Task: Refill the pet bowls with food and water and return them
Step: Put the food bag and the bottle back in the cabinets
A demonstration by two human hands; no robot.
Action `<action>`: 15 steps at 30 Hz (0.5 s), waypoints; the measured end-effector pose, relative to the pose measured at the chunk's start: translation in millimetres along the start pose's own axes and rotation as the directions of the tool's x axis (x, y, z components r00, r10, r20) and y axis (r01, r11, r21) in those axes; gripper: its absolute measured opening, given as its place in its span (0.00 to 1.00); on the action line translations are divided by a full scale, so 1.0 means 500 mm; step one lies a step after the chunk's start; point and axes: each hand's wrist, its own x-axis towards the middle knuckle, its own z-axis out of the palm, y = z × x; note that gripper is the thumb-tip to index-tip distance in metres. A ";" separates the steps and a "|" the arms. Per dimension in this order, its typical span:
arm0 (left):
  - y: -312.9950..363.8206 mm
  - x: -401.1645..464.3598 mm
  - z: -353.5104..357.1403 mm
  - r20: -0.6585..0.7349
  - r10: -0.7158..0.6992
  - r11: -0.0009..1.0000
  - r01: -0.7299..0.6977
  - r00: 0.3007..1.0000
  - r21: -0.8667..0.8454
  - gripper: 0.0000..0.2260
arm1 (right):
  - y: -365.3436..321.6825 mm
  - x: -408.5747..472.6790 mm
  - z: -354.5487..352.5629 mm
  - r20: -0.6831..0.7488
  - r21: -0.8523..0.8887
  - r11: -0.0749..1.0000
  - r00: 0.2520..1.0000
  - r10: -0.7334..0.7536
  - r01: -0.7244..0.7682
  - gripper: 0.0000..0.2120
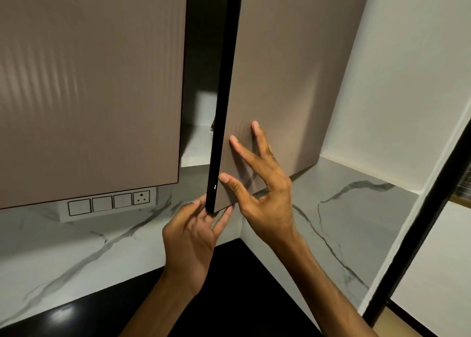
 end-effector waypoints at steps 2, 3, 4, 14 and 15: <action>0.007 0.009 -0.010 -0.021 0.001 0.998 -0.002 1.000 -0.069 0.17 | 0.016 0.006 0.016 0.010 -0.032 0.999 1.000 -0.003 0.003 0.29; 0.010 0.012 -0.012 -0.036 -0.005 0.996 0.001 0.999 -0.094 0.17 | 0.023 0.009 0.024 0.013 -0.047 0.999 1.000 -0.008 0.008 0.29; 0.014 0.017 -0.014 -0.047 -0.017 0.992 0.011 0.999 -0.125 0.19 | 0.030 0.012 0.032 0.015 -0.058 0.998 1.000 -0.014 0.015 0.30; 0.033 0.074 -0.035 -0.170 -0.021 0.983 -0.011 0.985 -0.185 0.29 | 0.069 0.037 0.104 0.021 -0.157 0.987 0.999 -0.033 0.036 0.31; 0.035 0.079 -0.036 -0.182 -0.019 0.982 -0.016 0.983 -0.190 0.29 | 0.072 0.039 0.111 0.017 -0.161 0.986 0.999 -0.034 0.036 0.31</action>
